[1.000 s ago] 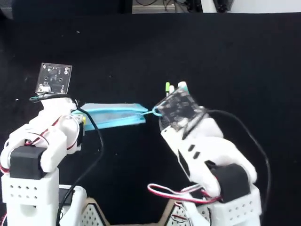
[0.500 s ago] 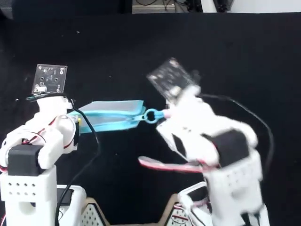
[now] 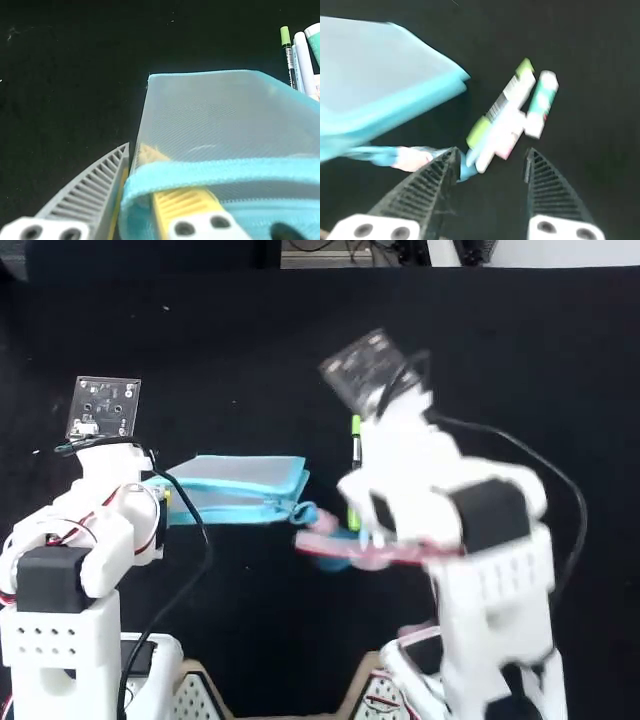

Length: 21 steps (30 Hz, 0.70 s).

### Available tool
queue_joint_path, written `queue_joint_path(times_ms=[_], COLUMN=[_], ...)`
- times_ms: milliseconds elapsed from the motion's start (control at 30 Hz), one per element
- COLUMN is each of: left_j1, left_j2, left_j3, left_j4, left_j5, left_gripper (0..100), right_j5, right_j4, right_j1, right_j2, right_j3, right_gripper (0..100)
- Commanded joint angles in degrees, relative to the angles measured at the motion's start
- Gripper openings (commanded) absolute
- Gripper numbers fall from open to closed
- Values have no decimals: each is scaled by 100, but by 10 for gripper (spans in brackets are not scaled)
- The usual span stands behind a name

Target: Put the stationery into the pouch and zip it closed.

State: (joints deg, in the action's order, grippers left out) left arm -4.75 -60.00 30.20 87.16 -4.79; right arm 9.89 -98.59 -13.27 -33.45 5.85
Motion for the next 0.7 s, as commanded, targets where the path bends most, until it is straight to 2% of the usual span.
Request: queue_joint_path(times_ms=[0, 133, 300, 667], left_j1=[-84, -84, -84, -84], left_j2=[-18, -18, -18, -18], left_j3=[-4, 4, 4, 22], left_j4=[-53, -35, -26, -18], left_j5=[-9, -9, -9, -9], left_gripper=[33, 34, 34, 33], right_j5=[-193, -193, -220, -97], right_j4=[492, 1380, 2207, 1389], right_j1=[1037, 1451, 1424, 1363], right_j2=[708, 1956, 3451, 6615], right_j3=[215, 312, -251, -3978], right_gripper=[198, 198, 198, 198])
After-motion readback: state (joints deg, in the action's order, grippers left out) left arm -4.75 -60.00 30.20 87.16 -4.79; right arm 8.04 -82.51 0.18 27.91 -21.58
